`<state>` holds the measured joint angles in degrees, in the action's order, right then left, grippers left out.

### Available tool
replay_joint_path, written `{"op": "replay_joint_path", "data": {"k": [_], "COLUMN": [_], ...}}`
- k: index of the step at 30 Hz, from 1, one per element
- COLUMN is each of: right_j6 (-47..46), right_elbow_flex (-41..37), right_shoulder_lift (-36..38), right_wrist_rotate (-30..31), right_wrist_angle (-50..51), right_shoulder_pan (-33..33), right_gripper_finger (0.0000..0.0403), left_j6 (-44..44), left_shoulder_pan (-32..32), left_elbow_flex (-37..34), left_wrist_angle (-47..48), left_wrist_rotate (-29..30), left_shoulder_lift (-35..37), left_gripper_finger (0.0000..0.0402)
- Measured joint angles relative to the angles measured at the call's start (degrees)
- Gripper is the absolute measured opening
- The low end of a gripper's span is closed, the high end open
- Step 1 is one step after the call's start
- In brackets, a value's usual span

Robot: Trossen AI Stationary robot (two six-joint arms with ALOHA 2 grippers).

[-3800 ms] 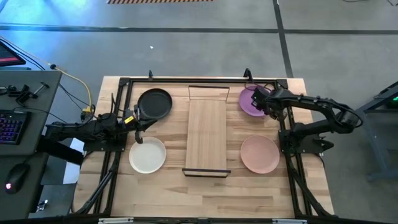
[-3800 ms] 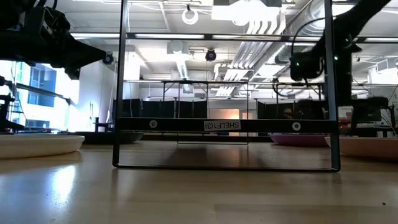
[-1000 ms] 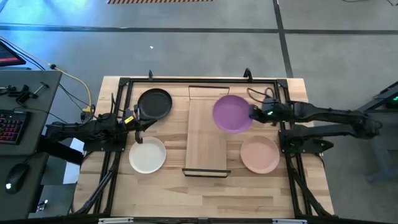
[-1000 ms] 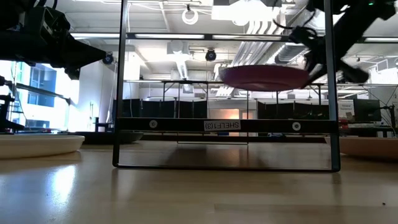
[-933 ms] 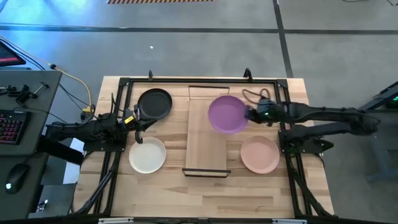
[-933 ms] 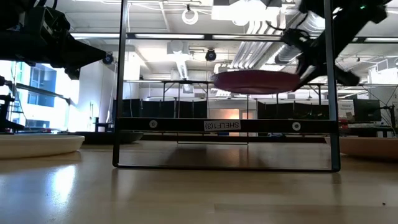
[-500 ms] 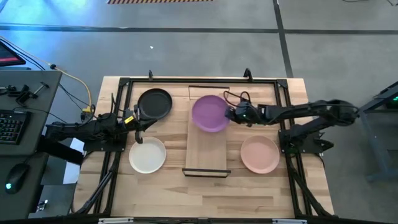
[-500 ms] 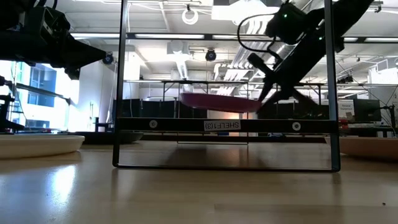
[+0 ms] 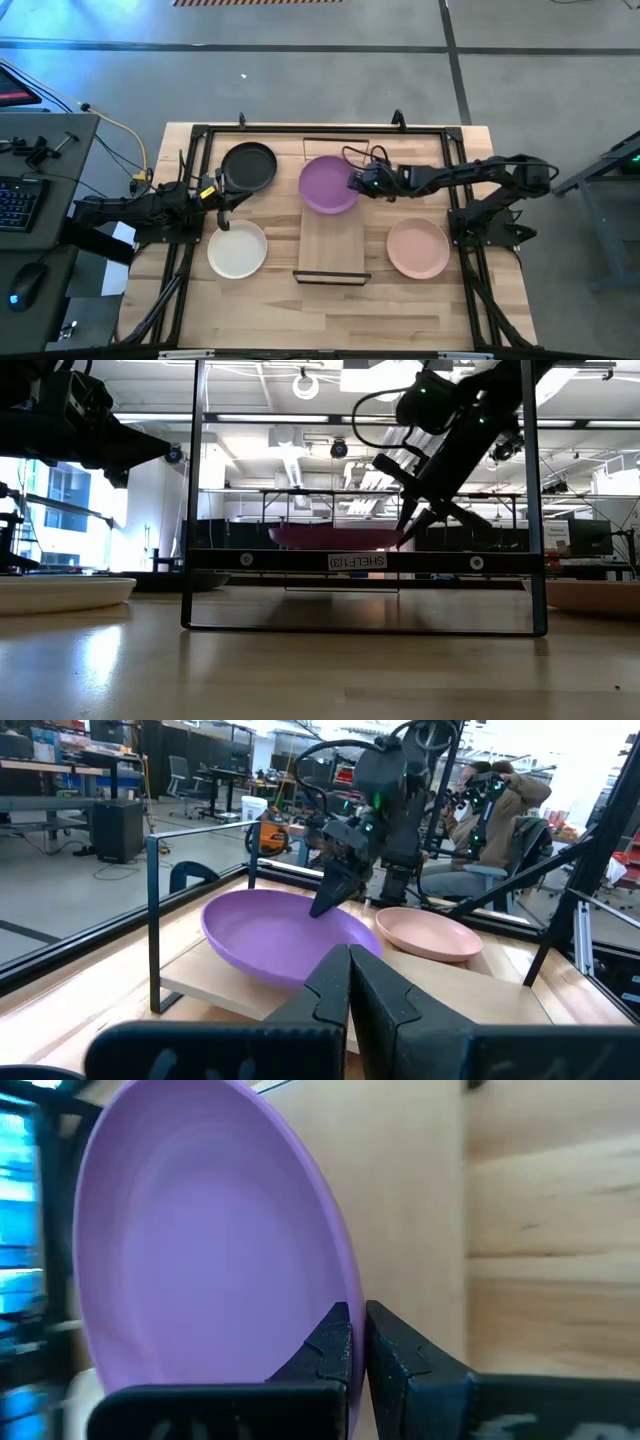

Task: Place and stack plates onto a shelf
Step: Put the violet plate on the shelf

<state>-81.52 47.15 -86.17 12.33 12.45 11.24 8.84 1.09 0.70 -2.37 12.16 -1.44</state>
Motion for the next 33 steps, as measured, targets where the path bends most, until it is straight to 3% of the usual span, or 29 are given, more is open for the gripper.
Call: {"op": "replay_joint_path", "data": {"k": [4, 13, 27, 33], "right_j6": [3.83, 6.88, 6.88, 6.98], "right_elbow_flex": [3.88, 3.77, 3.75, 3.72], "right_shoulder_lift": [-0.59, -0.85, -1.53, -1.53], "right_wrist_rotate": [1.68, -1.64, -2.03, -1.71], "right_wrist_angle": [8.24, 6.95, 7.15, 6.56], "right_shoulder_pan": [1.3, 4.9, 4.9, 4.9], "right_gripper_finger": [0.0, 0.0, 0.0001, 0.003], "left_j6": [-0.01, 0.0, 0.0, 0.0], "left_shoulder_pan": [0.0, -0.01, 0.01, -0.01], "left_elbow_flex": [0.01, 0.01, -0.01, 0.0], "left_wrist_angle": [-0.02, -0.02, 0.0, 0.0], "left_wrist_rotate": [0.01, 0.0, 0.0, 0.0], "left_shoulder_lift": [0.01, 0.01, 0.01, 0.0], "left_gripper_finger": [0.0, 0.0, 0.0, 0.0]}}
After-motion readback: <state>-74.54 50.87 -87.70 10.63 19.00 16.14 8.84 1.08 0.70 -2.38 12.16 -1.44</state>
